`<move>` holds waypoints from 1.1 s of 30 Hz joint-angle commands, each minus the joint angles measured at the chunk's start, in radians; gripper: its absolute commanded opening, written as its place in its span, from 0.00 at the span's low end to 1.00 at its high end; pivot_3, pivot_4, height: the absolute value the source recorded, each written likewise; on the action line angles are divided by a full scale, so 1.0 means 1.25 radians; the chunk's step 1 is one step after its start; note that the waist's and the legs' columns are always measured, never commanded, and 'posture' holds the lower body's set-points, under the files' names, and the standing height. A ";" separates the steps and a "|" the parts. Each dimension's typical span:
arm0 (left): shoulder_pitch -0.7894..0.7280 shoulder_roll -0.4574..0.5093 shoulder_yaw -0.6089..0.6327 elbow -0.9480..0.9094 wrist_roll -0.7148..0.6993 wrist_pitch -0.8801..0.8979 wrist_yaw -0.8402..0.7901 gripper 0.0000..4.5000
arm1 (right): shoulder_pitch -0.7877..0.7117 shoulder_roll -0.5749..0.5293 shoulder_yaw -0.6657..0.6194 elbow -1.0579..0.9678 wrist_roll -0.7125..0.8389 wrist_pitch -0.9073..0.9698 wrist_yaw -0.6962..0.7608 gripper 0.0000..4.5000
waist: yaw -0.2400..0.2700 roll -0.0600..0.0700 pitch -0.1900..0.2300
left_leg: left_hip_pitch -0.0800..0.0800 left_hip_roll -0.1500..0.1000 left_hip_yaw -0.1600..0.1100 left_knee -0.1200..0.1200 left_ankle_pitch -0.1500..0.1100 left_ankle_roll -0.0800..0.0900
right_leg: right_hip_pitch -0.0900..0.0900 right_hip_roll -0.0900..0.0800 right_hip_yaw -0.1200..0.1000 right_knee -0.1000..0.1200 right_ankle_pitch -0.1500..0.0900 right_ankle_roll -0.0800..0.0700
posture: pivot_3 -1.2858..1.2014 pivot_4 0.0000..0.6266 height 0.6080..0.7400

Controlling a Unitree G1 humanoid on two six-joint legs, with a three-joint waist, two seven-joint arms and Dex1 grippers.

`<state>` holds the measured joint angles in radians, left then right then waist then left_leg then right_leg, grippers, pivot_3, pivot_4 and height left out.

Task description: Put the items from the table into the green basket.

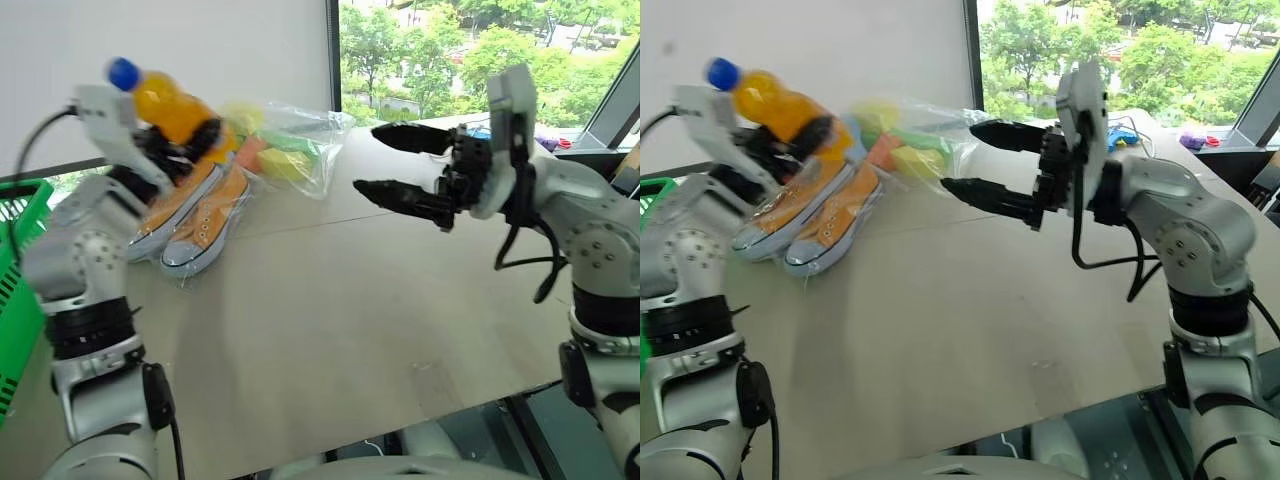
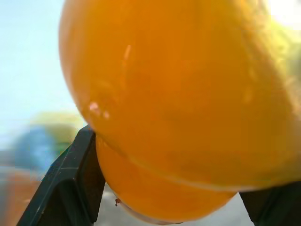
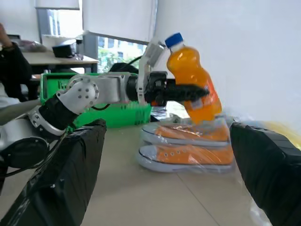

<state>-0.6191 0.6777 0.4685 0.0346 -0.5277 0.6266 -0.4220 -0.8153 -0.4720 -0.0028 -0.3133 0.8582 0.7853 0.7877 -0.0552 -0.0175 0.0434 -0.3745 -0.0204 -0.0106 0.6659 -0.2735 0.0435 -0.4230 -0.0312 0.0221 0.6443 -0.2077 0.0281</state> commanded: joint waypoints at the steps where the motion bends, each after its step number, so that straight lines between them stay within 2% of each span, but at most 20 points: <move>1: -0.002 0.086 0.083 0.050 0.075 -0.076 0.072 0.68 | -0.059 0.033 -0.004 0.029 0.006 -0.037 0.032 1.00 | 0.017 -0.002 -0.001 | -0.006 -0.001 0.000 0.001 0.001 -0.001 | -0.007 0.000 0.000 0.001 0.000 0.000 | 0.56 0.00 1.00; 6: 0.085 0.183 0.160 0.133 0.178 -0.131 0.153 0.68 | -0.079 0.062 0.005 0.045 0.009 -0.047 0.068 1.00 | 0.055 -0.009 -0.005 | -0.019 -0.003 -0.001 0.001 0.001 -0.002 | -0.018 -0.003 -0.002 0.003 0.000 0.000 | 0.59 0.00 1.00; 15: 0.164 0.259 0.174 0.286 0.217 -0.166 0.115 0.68 | -0.075 0.065 0.027 0.056 -0.019 -0.061 0.107 1.00 | 0.121 -0.016 -0.010 | -0.020 -0.004 -0.006 0.001 0.000 -0.006 | -0.018 -0.005 -0.008 0.002 0.002 -0.003 | 0.60 0.00 1.00; 22: 0.175 0.283 0.169 0.394 0.213 -0.191 0.062 0.68 | -0.067 0.054 0.035 0.049 -0.035 -0.046 0.125 1.00 | 0.129 -0.016 -0.010 | -0.020 -0.003 -0.011 0.001 0.002 -0.009 | -0.016 -0.004 -0.014 0.003 0.003 -0.006 | 0.60 0.00 1.00; 31: 0.164 0.271 0.169 0.421 0.208 -0.215 0.062 0.68 | -0.071 0.038 0.033 0.050 -0.033 -0.034 0.133 1.00 | 0.125 -0.017 -0.011 | -0.020 -0.003 -0.011 0.000 0.002 -0.008 | -0.016 -0.004 -0.014 0.003 0.003 -0.006 | 0.59 0.00 1.00; 33: 0.169 0.264 0.181 0.415 0.190 -0.219 0.043 0.92 | -0.072 0.035 0.033 0.051 -0.033 -0.031 0.134 1.00 | 0.125 -0.017 -0.011 | -0.020 -0.002 -0.011 0.000 0.002 -0.008 | -0.016 -0.004 -0.014 0.003 0.003 -0.006 | 0.59 0.00 1.00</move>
<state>-0.3880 0.9779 0.6607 0.5835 -0.2697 0.3976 -0.3543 -0.8894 -0.4211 0.0539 -0.2347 0.8112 0.7440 0.9523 0.1005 -0.0384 0.0299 -0.3992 -0.0234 -0.0248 0.6662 -0.2709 0.0331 -0.4433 -0.0366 0.0041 0.6479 -0.2036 0.0203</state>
